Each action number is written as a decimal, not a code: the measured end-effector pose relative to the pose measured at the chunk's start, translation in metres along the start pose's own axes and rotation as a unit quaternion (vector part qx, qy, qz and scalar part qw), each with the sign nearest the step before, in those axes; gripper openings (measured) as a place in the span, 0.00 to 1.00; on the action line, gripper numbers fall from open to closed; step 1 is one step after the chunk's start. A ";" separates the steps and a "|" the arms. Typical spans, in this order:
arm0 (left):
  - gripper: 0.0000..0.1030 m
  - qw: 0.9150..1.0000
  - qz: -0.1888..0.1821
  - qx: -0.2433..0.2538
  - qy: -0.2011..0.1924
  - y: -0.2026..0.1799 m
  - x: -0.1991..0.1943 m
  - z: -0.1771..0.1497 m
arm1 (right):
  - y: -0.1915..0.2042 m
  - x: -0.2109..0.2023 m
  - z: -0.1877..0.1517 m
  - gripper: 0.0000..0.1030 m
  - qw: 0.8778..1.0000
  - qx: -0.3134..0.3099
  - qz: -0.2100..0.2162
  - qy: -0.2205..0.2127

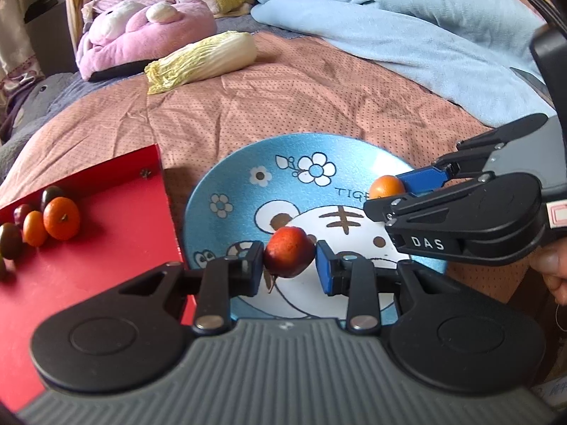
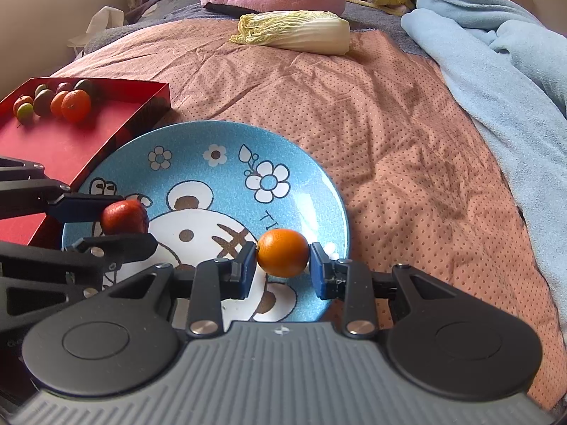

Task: Organize fruits
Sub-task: 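Lower both tools over the blue plate and open them to release the fruits, then move both open tools back over the red tray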

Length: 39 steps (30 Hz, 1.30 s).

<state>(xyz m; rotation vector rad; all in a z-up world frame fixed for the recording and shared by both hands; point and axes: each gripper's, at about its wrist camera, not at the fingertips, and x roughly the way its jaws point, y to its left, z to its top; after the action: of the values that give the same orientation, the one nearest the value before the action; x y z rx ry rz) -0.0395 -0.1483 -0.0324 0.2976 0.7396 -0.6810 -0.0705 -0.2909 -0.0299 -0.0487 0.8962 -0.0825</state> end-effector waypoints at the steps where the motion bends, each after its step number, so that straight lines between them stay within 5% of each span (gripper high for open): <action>1: 0.35 1.000 -0.001 0.002 -0.002 -0.001 -0.001 0.000 | 0.000 0.000 0.000 0.36 1.000 0.000 -0.001 -0.001; 6: 0.40 1.000 -0.006 0.016 -0.011 -0.006 -0.007 -0.002 | -0.001 -0.003 0.001 0.38 1.000 0.002 -0.003 -0.005; 11: 0.47 0.999 -0.011 0.025 -0.024 -0.008 -0.017 -0.002 | -0.002 -0.012 0.003 0.66 1.000 0.004 -0.008 -0.019; 21: 0.47 0.999 -0.002 0.012 -0.041 0.006 -0.043 -0.001 | -0.001 -0.025 0.005 0.69 0.999 0.018 -0.001 -0.031; 25: 0.48 0.999 0.023 -0.001 -0.030 0.018 -0.049 0.000 | 0.003 -0.029 0.010 0.77 0.999 0.027 0.011 -0.037; 28: 0.75 0.998 0.058 -0.008 -0.024 0.030 -0.052 0.001 | 0.009 -0.032 0.015 0.81 0.999 0.023 0.016 -0.041; 39: 0.76 0.988 0.132 -0.084 -0.020 0.099 -0.069 0.007 | 0.038 -0.037 0.043 0.81 0.995 0.029 0.071 -0.057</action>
<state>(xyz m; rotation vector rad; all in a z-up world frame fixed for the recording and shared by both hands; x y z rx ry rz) -0.0076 -0.0456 0.0231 0.2207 0.7002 -0.3708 -0.0576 -0.2491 0.0227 0.0627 0.7806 0.0263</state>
